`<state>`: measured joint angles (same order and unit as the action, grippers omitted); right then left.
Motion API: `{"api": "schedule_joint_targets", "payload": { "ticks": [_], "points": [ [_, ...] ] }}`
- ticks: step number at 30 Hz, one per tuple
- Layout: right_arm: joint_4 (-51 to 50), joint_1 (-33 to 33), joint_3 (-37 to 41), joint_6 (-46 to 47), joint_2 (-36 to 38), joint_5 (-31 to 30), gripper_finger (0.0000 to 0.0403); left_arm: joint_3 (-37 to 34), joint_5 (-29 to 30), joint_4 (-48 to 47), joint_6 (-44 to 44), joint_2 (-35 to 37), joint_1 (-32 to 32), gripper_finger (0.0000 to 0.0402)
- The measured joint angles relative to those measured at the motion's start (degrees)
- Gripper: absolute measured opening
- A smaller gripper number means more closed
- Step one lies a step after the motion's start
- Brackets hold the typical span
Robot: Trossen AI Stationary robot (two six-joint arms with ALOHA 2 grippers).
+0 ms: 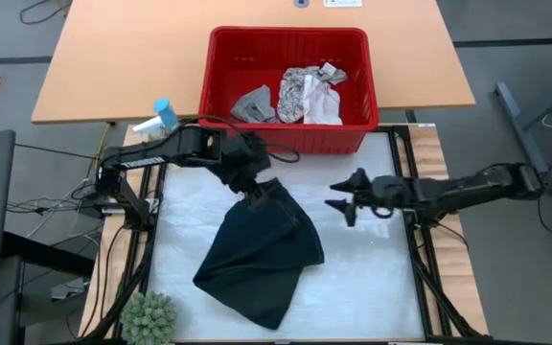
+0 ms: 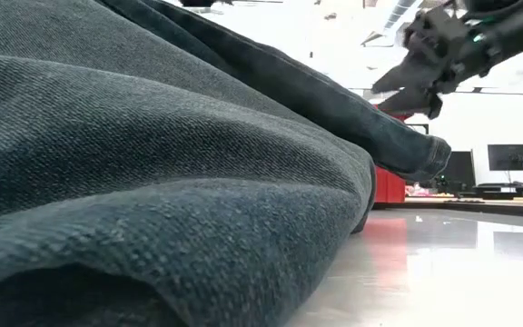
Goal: Fold Laundry from Bin
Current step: Fold the blue pants from the red laundry bin
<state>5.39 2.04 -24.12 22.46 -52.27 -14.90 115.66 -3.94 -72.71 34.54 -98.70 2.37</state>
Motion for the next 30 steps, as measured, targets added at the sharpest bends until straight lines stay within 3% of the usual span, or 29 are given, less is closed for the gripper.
{"api": "schedule_joint_targets", "payload": {
  "ticks": [6, 12, 23, 27, 30],
  "points": [
    [14.18, 1.09, 0.00, 0.04, -13.12, 0.11, 0.0297, -0.02, 2.01, -0.80, 2.73, -0.20, -1.86, 0.0263],
    [26.00, 1.71, -2.35, 2.36, -23.34, 6.27, 0.0297, -0.02, 1.87, -1.14, 6.76, -0.19, -5.15, 0.0263],
    [20.96, 6.64, -17.33, 5.42, -39.62, 7.41, 0.0292, -0.02, 6.84, -1.61, 7.79, 0.37, -11.95, 0.0263],
    [15.82, 8.60, -24.14, 5.76, -43.85, 6.87, 0.0245, -0.02, 7.94, -1.65, 8.59, 0.37, -13.66, 0.0263],
    [10.84, 9.50, -29.47, 5.74, -46.24, 6.91, 0.0156, -0.02, 8.24, -1.79, 8.72, 0.37, -15.11, 0.0263]
  ]
}}
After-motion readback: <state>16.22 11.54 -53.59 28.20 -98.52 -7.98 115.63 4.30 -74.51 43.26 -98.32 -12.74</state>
